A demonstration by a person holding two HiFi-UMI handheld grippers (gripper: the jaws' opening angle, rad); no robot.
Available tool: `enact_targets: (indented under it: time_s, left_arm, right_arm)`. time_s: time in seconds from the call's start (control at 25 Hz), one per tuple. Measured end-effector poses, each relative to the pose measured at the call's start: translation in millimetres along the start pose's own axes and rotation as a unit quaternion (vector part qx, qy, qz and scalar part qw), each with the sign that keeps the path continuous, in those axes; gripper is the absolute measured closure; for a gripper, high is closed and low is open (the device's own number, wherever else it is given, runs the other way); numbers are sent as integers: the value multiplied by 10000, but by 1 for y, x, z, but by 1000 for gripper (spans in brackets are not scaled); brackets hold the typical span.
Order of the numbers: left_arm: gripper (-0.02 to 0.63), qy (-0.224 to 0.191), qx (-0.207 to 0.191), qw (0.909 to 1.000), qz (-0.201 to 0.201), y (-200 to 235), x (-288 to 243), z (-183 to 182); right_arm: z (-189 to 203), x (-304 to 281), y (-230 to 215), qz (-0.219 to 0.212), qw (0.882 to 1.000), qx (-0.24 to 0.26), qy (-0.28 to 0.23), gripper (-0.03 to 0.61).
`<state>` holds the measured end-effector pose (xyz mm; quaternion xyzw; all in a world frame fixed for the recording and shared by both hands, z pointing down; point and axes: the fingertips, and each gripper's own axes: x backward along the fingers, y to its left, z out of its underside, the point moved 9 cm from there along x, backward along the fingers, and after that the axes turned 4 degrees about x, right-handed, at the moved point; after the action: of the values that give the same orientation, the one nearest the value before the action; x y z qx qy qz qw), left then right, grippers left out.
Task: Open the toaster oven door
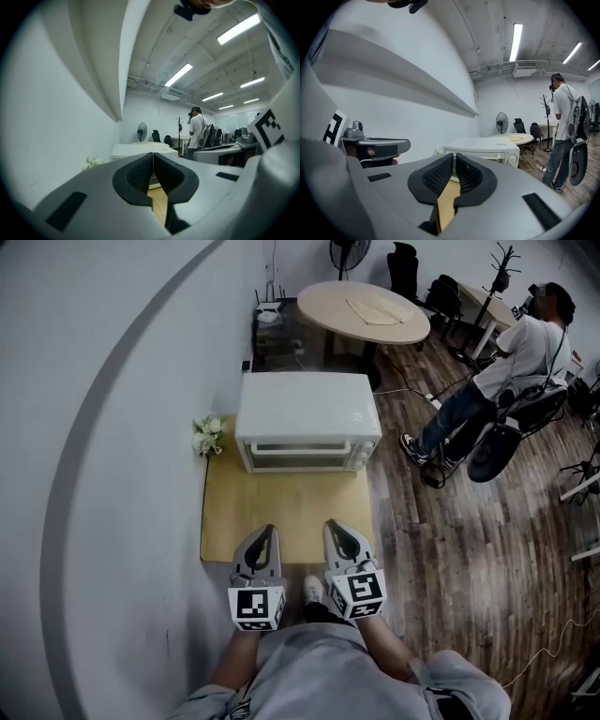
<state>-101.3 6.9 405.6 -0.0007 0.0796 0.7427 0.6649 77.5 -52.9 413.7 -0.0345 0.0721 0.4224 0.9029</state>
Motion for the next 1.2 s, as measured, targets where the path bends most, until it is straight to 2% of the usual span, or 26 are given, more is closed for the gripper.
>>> enact_targets:
  time_s: [0.2,0.52,0.56,0.6,0.64,0.72,0.88,1.08,1.2]
  left_arm:
    - [609,324,-171,9988,320,3,-56,-3]
    - [607,585,-510,9966,275,24,-120,-10]
    - [594,632,-556,9960,289,28,-127,-11]
    - [536,693,-601,9953,315,30,-134,-11]
    - [514,766,-657,9943,351,33,-140,-10]
    - [512,954,-860,9907,447,35,-153,-8]
    - [512,1451,-1615,9730,782,39,-182,0]
    - [514,1958,-2608,9378,1193,42,-205,7]
    - [514,2194,-3144,9137,1346,45,-217,10]
  right_arm:
    - [-7,-48,-27,-211,9990,317,220,577]
    - [-24,-117,-60,-648,9949,638,448,515]
    - [-24,-125,-62,-732,9935,706,521,506]
    - [-24,-132,-65,-823,9917,780,612,493]
    - [-23,-139,-68,-915,9894,875,712,481]
    - [-21,-151,-74,-1084,9831,1159,913,477]
    - [-12,-173,-86,-1514,9633,1714,1408,475]
    - [-9,-194,-94,-1950,9361,2222,1904,459]
    - [-6,-204,-97,-2219,9133,2579,2242,457]
